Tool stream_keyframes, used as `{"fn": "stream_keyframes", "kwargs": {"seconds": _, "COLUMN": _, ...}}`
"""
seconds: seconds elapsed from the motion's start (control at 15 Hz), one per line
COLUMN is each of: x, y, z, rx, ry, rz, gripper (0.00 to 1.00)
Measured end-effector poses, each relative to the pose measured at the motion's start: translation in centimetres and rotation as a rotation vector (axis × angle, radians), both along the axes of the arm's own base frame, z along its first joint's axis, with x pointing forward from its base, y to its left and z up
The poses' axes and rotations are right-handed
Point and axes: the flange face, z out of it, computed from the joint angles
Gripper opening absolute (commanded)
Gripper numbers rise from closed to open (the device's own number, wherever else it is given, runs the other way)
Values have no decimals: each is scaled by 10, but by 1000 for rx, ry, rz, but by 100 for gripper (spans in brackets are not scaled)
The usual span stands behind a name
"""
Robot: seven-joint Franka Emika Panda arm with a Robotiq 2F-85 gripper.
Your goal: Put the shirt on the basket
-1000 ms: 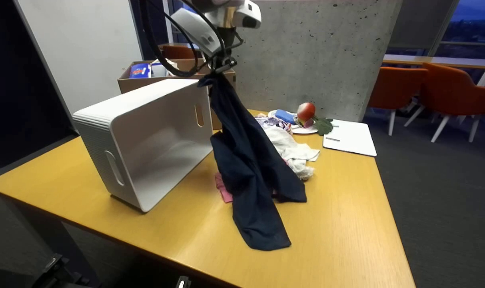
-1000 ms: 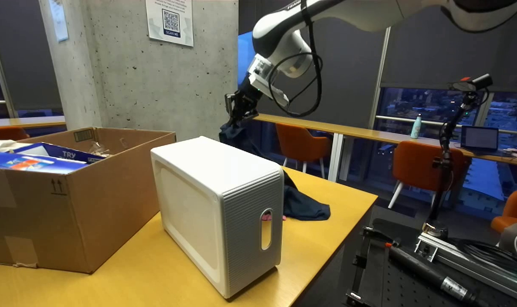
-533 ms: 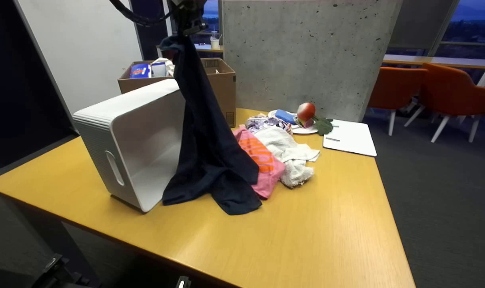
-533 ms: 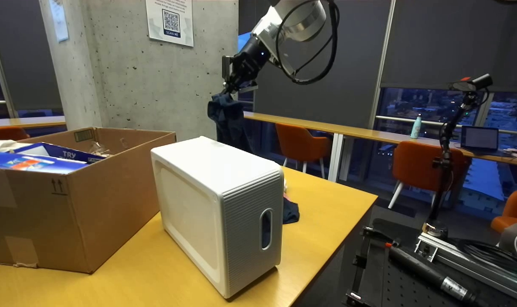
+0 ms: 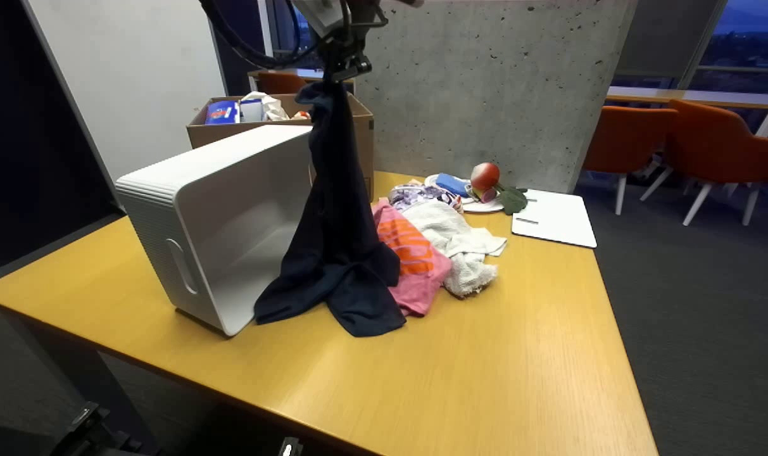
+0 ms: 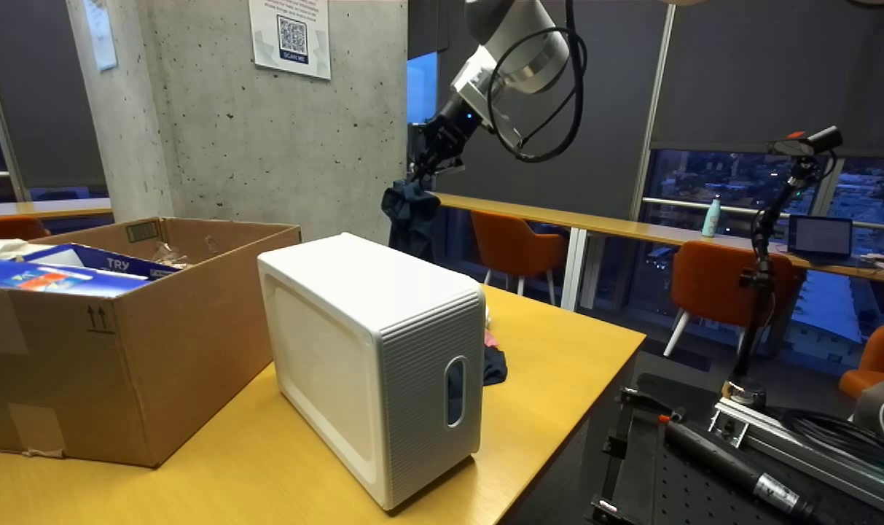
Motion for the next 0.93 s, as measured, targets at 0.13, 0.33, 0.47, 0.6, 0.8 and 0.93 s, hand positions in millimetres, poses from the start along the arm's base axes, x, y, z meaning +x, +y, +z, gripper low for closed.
{"fn": "stream_keyframes", "kwargs": {"seconds": 0.13, "x": -2, "y": -13, "z": -4, "rx": -6, "ry": 8, "rz": -20, "gripper": 1}}
{"fn": "stream_keyframes", "kwargs": {"seconds": 0.33, "x": -7, "y": -5, "z": 11, "rx": 21, "ry": 37, "rz": -8, "gripper": 1}}
{"fn": "stream_keyframes", "kwargs": {"seconds": 0.47, "x": -14, "y": 9, "z": 34, "rx": 46, "ry": 60, "rz": 5, "gripper": 1}}
{"fn": "stream_keyframes", "kwargs": {"seconds": 0.6, "x": -27, "y": 25, "z": 64, "rx": 77, "ry": 91, "rz": 19, "gripper": 1}}
{"fn": "stream_keyframes", "kwargs": {"seconds": 0.8, "x": -48, "y": 41, "z": 101, "rx": 101, "ry": 161, "rz": -5, "gripper": 1}}
{"fn": "stream_keyframes", "kwargs": {"seconds": 0.93, "x": -61, "y": 45, "z": 116, "rx": 75, "ry": 219, "rz": -41, "gripper": 1}}
